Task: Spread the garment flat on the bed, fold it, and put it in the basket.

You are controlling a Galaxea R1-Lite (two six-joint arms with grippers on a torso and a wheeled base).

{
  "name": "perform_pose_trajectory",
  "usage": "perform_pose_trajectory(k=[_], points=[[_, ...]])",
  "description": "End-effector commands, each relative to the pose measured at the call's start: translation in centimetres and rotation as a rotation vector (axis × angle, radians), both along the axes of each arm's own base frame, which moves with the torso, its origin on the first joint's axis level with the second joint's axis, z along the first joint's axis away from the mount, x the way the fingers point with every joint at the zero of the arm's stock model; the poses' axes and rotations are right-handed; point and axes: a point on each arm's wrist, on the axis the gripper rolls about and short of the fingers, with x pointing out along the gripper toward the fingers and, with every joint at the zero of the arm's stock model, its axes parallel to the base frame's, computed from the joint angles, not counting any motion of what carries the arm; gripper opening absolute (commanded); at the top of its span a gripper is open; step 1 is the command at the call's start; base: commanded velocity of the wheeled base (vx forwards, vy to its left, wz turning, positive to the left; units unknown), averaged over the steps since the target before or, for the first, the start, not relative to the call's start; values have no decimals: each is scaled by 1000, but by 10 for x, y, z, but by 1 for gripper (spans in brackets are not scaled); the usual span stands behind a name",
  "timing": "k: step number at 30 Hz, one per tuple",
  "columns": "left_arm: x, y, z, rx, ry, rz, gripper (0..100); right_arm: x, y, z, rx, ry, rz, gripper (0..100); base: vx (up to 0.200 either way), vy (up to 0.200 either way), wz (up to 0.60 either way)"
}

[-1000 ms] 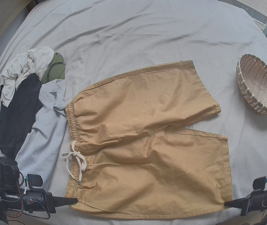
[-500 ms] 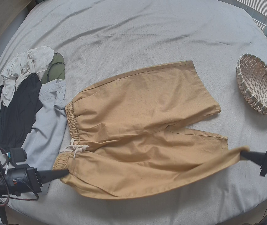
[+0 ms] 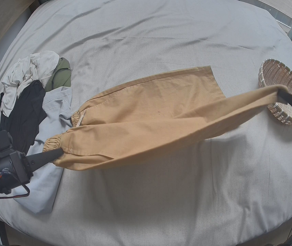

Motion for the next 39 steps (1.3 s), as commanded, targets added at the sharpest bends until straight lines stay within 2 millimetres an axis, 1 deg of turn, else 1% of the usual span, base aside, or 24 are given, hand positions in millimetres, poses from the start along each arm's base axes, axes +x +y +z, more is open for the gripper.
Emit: perform_pose_trajectory(k=[1, 8, 11, 13, 14, 15, 18, 22, 28, 31, 32, 33, 34, 35, 36, 38, 39], points=[[3, 0, 4, -9, -4, 3, 0, 5, 3, 9, 7, -21, 11, 0, 0, 0, 0], [6, 0, 1, -4, 10, 37, 0, 2, 3, 21, 15, -61, 12, 0, 0, 0, 0], [7, 0, 1, -4, 17, 39, 0, 1, 2, 21, 15, -63, 12, 0, 0, 0, 0], [9, 2, 1, -5, 16, 54, 0, 1, 2, 12, 9, -34, 11, 0, 0, 0, 0], [9, 2, 1, -5, 16, 54, 0, 1, 2, 12, 9, -34, 11, 0, 0, 0, 0], [10, 3, 3, -9, 14, 64, 0, 2, 2, 3, 4, -3, 4, 0, 0, 0, 0], [11, 3, 5, -11, 15, 63, 0, 7, 2, -11, -7, 50, 4, 0, 0, 0, 0], [15, 3, 1, -6, 43, 63, 0, 21, 5, -18, -15, 94, 6, 0, 0, 0, 0], [27, 2, -6, 1, 83, 69, 0, 39, 8, -12, -12, 80, 4, 0, 0, 0, 0], [33, 3, -8, 3, 98, 77, 0, 52, 10, -11, -12, 87, 3, 0, 0, 0, 0], [33, 3, -8, 3, 98, 77, 0, 52, 10, -11, -12, 87, 3, 0, 0, 0, 0], [38, 2, -7, 2, 100, 80, 0, 60, 12, -10, -13, 93, 3, 0, 0, 0, 0], [38, 2, -7, 2, 100, 80, 0, 60, 12, -10, -13, 93, 3, 0, 0, 0, 0], [43, 2, -5, -10, 105, 85, 0, 70, 13, -9, -11, 99, 1, 0, 0, 0, 0], [43, 2, -5, -10, 105, 85, 0, 70, 13, -9, -11, 99, 1, 0, 0, 0, 0], [46, 2, 1, -40, 109, 89, 0, 82, 15, -8, -11, 105, 3, 0, 0, 0, 0], [46, 2, 1, -40, 109, 89, 0, 82, 15, -8, -11, 105, 3, 0, 0, 0, 0]])
